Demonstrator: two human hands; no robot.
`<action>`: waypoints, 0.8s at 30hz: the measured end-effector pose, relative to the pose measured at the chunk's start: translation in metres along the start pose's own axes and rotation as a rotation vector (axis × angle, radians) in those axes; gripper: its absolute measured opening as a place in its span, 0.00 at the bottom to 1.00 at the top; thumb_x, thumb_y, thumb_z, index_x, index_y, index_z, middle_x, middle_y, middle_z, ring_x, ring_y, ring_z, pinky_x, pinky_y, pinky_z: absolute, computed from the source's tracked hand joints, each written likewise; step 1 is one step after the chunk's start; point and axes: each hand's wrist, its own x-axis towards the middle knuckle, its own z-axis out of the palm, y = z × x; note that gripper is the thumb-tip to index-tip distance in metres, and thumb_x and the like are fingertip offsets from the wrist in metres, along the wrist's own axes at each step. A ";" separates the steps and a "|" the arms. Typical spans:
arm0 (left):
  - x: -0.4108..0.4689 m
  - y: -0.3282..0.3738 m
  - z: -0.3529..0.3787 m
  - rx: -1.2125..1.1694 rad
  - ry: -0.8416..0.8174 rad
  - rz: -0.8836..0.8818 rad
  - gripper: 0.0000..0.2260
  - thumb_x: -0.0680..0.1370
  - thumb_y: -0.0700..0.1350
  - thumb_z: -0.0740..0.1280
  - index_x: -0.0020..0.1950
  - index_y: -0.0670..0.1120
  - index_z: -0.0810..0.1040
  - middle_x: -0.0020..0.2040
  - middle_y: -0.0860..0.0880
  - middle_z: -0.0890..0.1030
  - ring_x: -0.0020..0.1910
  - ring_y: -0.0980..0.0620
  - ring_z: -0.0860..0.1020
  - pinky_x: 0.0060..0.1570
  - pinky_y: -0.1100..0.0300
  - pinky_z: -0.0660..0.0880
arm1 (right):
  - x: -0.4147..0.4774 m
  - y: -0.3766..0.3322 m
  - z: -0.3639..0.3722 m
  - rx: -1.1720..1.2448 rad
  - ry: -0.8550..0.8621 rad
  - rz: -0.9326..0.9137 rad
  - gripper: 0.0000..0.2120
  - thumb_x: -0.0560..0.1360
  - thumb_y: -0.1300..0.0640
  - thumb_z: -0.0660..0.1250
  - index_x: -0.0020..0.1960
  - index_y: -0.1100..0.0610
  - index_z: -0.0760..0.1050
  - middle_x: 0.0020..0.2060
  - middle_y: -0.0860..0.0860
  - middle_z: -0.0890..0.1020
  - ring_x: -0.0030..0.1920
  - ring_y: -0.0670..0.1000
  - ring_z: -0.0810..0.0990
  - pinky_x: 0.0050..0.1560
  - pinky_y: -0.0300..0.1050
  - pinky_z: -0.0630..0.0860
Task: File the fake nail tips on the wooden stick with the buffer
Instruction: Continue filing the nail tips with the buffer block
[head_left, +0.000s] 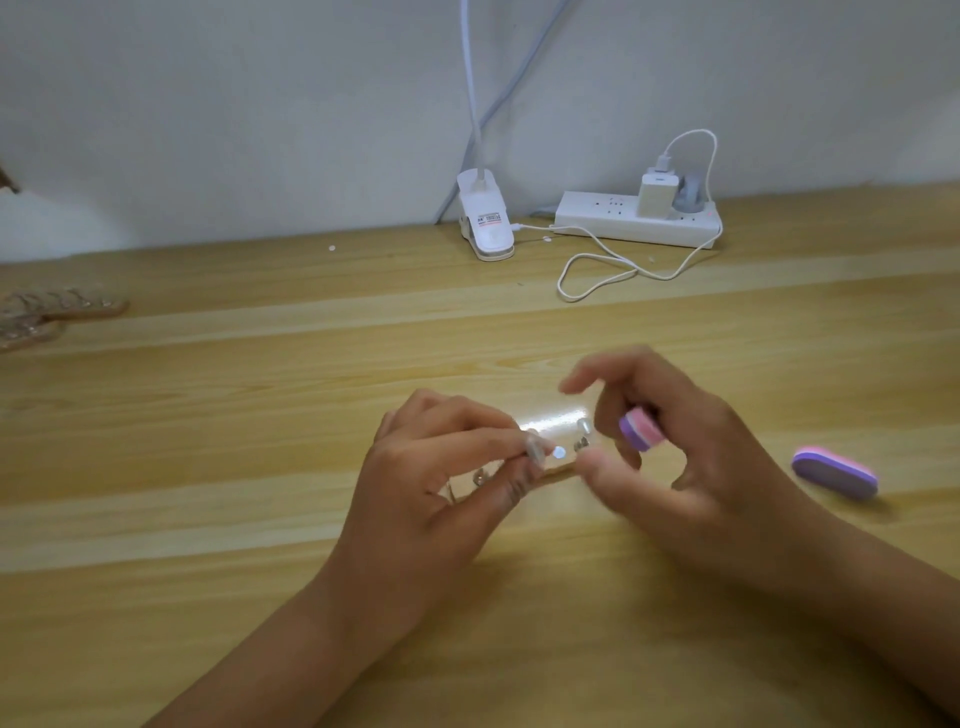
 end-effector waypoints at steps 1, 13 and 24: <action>0.000 -0.001 0.000 -0.013 0.023 -0.022 0.05 0.74 0.51 0.72 0.47 0.53 0.86 0.44 0.59 0.82 0.47 0.51 0.77 0.48 0.47 0.72 | 0.000 0.001 -0.002 0.005 -0.006 0.036 0.13 0.73 0.48 0.62 0.57 0.48 0.71 0.37 0.49 0.70 0.36 0.48 0.70 0.36 0.39 0.68; -0.001 -0.005 -0.002 0.083 -0.014 -0.008 0.05 0.77 0.44 0.69 0.46 0.51 0.85 0.41 0.57 0.81 0.43 0.50 0.76 0.46 0.62 0.68 | 0.003 0.016 0.007 -0.189 0.143 -0.133 0.14 0.78 0.57 0.69 0.63 0.49 0.78 0.55 0.50 0.74 0.57 0.48 0.76 0.61 0.38 0.70; 0.000 -0.004 -0.002 0.154 -0.025 0.029 0.06 0.79 0.44 0.67 0.47 0.48 0.84 0.41 0.54 0.79 0.43 0.50 0.72 0.47 0.63 0.67 | 0.001 0.011 0.008 -0.228 0.115 -0.255 0.13 0.79 0.63 0.67 0.63 0.56 0.77 0.59 0.55 0.78 0.62 0.46 0.77 0.63 0.41 0.74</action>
